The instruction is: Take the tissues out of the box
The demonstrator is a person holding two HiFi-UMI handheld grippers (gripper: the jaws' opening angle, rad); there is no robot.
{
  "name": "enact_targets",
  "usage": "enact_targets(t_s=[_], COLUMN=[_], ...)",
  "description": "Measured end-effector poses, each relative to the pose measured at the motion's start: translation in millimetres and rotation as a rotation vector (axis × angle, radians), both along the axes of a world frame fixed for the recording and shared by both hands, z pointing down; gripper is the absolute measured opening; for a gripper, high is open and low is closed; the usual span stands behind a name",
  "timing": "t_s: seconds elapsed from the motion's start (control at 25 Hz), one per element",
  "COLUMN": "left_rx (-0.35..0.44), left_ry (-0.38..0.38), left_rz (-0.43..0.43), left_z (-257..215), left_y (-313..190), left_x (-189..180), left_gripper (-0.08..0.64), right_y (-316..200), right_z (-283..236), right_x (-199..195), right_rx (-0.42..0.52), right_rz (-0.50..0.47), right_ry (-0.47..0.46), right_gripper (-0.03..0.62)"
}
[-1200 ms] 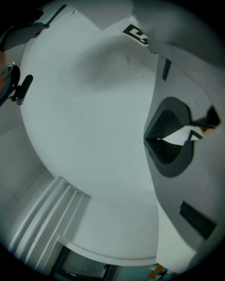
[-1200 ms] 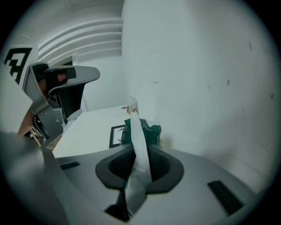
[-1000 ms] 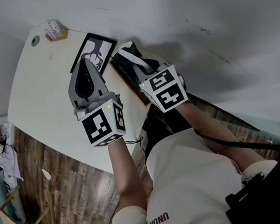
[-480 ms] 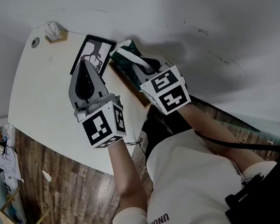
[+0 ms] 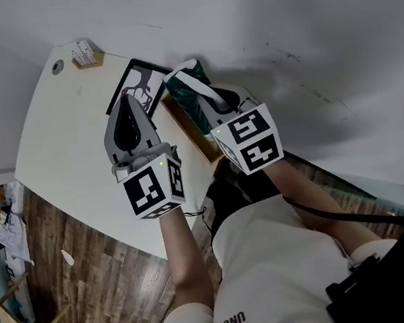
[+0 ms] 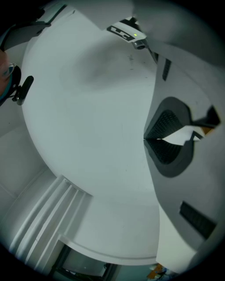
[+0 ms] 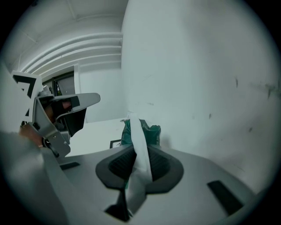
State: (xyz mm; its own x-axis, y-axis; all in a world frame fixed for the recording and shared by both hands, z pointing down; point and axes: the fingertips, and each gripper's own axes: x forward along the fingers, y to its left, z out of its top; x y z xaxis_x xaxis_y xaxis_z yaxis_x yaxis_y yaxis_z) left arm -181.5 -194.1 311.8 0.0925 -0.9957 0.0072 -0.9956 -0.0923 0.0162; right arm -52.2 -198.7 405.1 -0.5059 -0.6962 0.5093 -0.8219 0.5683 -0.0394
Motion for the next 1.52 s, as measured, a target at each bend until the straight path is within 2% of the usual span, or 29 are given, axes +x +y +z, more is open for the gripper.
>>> enact_targets(t_s=[0.6,1.0,1.52], left_rx=[0.012,0.012,0.014], left_ry=[-0.006,-0.010,-0.015], left_rz=[0.005,0.001,0.008], left_z=[-4.4,-5.0,-5.7], left_y=[-1.1,-1.1,0.4], left_x=[5.2,4.3,4.4], left_gripper=[0.015,0.015,0.015], right_y=[-2.1,-2.8,-1.2], right_z=[-34.2,-47.7,-57.0], right_x=[4.3,3.9,5.1], right_rx=[0.092,0.109,0.148], right_rz=[0.003,-0.004,0.003], right_ry=[-0.041,-0.081,-0.072], right_gripper=[0.067,0.066,0.064])
